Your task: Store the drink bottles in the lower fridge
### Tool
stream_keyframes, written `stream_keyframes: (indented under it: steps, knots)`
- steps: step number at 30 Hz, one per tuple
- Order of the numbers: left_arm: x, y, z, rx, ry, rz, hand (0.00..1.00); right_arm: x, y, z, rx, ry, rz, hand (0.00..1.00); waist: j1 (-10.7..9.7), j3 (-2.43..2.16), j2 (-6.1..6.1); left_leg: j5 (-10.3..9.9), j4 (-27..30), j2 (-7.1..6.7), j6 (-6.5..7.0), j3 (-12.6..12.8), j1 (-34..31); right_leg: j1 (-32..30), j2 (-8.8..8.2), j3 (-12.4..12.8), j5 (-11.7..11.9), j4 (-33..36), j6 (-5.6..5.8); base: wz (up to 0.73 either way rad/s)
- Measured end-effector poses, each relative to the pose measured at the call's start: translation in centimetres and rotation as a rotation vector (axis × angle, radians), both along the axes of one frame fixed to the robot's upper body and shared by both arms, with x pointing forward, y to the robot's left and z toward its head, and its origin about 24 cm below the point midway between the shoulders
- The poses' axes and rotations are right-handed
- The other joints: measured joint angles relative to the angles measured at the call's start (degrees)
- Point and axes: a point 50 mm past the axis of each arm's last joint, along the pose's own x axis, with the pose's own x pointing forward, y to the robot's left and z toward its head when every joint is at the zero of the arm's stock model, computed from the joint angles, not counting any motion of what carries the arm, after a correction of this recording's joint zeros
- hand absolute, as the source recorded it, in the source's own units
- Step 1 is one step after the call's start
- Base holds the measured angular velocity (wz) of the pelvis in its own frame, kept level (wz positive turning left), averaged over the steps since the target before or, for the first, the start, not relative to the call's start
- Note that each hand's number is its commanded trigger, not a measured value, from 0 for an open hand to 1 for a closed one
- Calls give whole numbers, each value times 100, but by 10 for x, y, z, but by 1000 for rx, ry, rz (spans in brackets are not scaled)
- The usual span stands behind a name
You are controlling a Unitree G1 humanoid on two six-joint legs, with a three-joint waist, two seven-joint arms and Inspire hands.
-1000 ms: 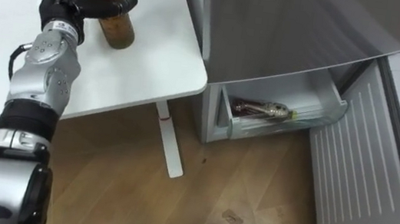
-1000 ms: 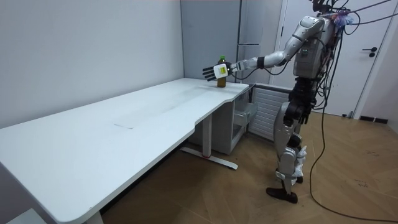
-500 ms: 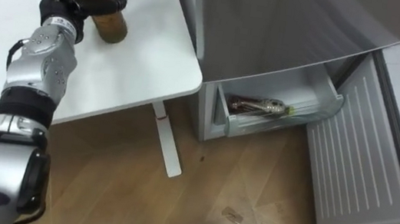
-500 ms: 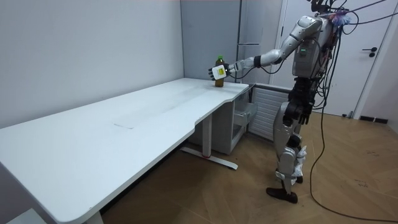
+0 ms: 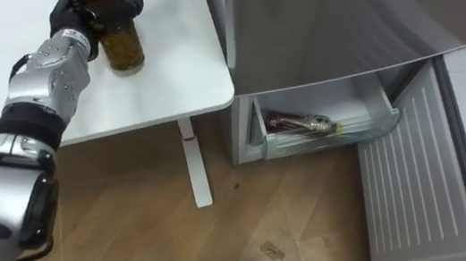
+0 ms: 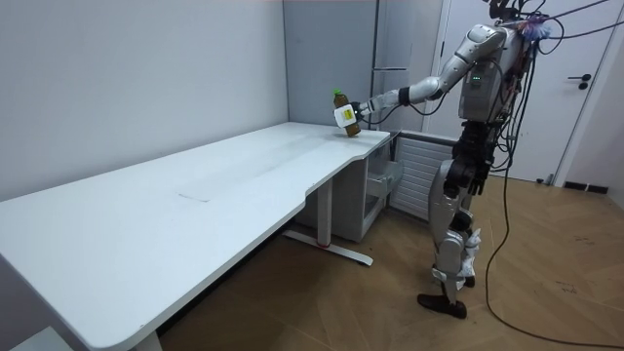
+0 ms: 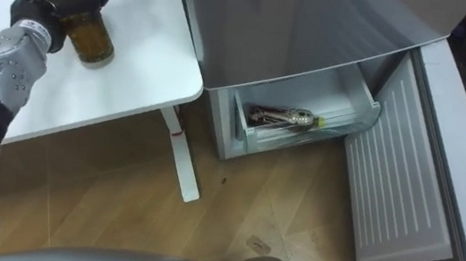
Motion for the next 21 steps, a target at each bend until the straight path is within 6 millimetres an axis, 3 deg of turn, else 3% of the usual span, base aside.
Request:
stream_keyframes:
  steps: [7, 13, 17, 19, 21]
  knots:
    - [1, -1, 2, -11, -9, -9, 100, 2, -1, 0, 3, -4, 7, 0, -17, 1, -2, 0, 7, 0, 0, -24, -44, -34, 0, 2, 0, -1, 0, 0]
    - [2, -2, 2, -43, -19, -3, 100, 14, -1, 2, 7, -42, 18, 0, -153, 10, -35, 1, 12, -1, 0, -47, -37, -22, -2, 6, 0, -5, 0, 0]
    - [4, -5, 6, -40, -46, -15, 100, 18, 1, 2, 11, -67, 23, 0, -202, 46, -102, 1, 12, 1, 0, -46, -43, -19, -1, 3, 0, -15, 0, 0]
    - [7, -12, 10, -35, -66, -43, 100, 19, 3, 1, 20, -74, 22, 0, -145, 75, -150, 1, 12, 1, 0, -31, -54, -25, -2, 2, 0, -16, 0, 0]
    - [9, -19, 14, -32, -86, -71, 100, 25, 6, 2, 31, -111, 22, 0, -70, 71, -177, 0, 11, 2, 0, -12, -67, -63, -3, 10, 0, -10, 0, -7]
